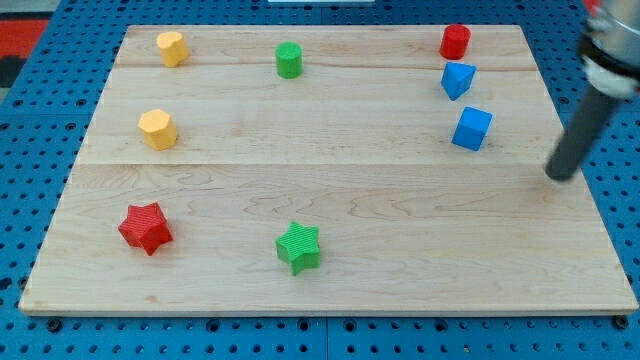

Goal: Move the green star to the bottom of the blue cube

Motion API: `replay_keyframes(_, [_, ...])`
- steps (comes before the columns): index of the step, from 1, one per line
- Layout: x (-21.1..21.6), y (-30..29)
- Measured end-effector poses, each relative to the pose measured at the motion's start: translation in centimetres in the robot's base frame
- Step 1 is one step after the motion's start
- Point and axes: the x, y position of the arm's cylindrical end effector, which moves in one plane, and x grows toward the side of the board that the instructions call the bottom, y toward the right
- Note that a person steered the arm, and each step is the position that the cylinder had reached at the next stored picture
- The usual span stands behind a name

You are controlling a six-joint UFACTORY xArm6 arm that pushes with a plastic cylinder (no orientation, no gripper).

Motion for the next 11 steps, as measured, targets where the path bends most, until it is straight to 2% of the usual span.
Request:
replay_keyframes(1, [6.3, -7.7])
replay_keyframes(2, [11.1, -17.8])
replay_keyframes(3, [12.0, -31.3])
replay_keyframes(4, [9.5, -34.6])
replay_keyframes(6, [7.0, -24.5])
replay_keyframes(7, [6.2, -25.1])
replay_keyframes(8, [6.0, -28.8])
replay_keyframes(10, [3.7, -24.3])
replay_keyframes(11, [3.1, -20.0])
